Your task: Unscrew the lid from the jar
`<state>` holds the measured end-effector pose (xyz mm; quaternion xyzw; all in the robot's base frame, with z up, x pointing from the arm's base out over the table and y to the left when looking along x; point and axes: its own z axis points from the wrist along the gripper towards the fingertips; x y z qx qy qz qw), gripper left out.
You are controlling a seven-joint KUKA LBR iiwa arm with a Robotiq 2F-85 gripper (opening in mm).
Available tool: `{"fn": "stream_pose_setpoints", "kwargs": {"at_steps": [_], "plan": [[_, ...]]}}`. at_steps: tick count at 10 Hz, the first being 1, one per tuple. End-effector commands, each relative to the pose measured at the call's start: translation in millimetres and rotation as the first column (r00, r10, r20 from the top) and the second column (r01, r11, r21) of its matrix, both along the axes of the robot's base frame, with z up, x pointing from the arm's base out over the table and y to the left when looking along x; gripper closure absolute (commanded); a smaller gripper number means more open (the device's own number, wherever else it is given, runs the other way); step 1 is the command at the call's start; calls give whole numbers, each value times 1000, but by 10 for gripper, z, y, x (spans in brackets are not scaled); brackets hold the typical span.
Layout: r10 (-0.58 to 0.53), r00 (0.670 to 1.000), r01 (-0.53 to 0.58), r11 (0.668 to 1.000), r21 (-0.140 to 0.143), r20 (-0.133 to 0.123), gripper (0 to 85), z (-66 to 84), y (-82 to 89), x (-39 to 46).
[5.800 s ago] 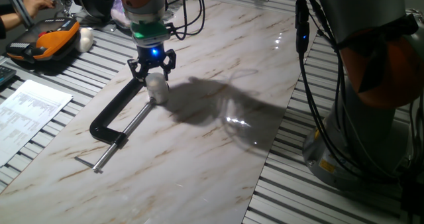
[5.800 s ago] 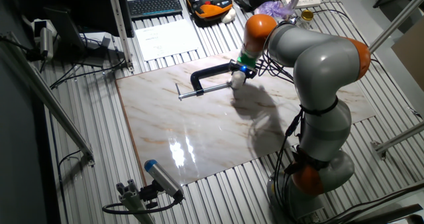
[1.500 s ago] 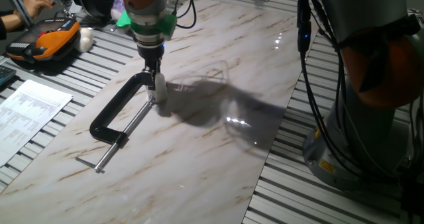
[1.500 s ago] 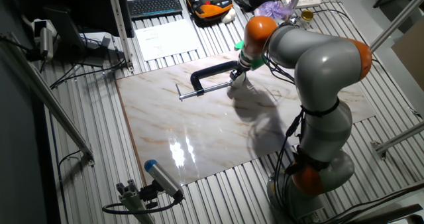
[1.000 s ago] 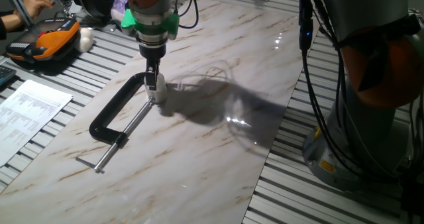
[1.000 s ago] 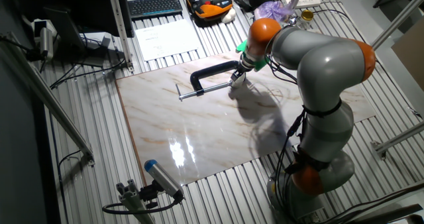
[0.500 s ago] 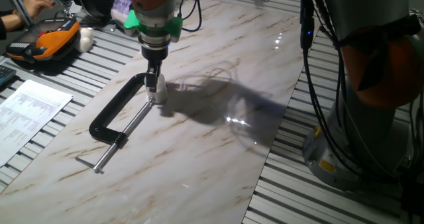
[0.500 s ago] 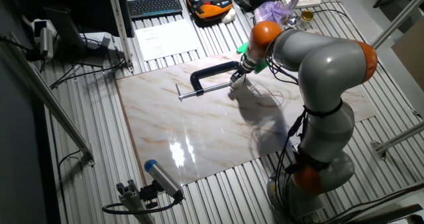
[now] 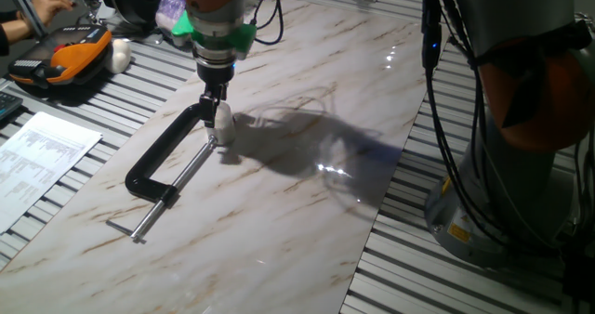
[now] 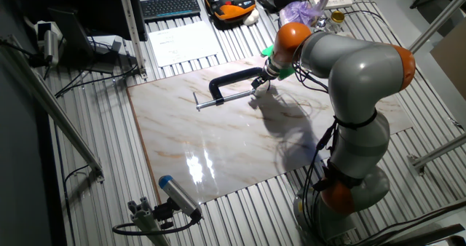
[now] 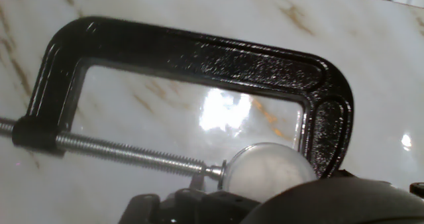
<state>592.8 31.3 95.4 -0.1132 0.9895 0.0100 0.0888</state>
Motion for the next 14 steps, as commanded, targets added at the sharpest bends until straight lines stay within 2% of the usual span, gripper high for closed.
{"fn": "stream_pose_setpoints", "kwargs": {"at_steps": [1,2,3,4,5,6,7,8,9,10,11,12,13,14], "plan": [[-108,994,108,994,-14,-15,0,92,6,51],[-196,980,194,980,-39,-43,0,209,10,107],[-291,955,286,955,-80,-57,0,304,12,139],[-442,893,438,897,-64,-89,170,361,13,140],[-610,785,608,792,-58,-108,170,377,13,140],[-785,606,787,615,-46,-125,170,369,11,146],[-897,421,902,430,-39,-136,170,357,7,159],[-941,311,946,320,-50,-136,170,370,-1,164],[-972,202,976,209,-56,-117,170,390,-2,157],[-986,120,990,128,-59,-114,170,402,-4,149],[-988,20,999,25,-36,-152,170,385,5,149],[-978,-106,994,-102,-28,-177,170,366,1,152],[-945,-259,965,-260,-24,-201,170,370,2,165],[-908,-363,930,-366,-26,-208,170,368,1,165]]}}
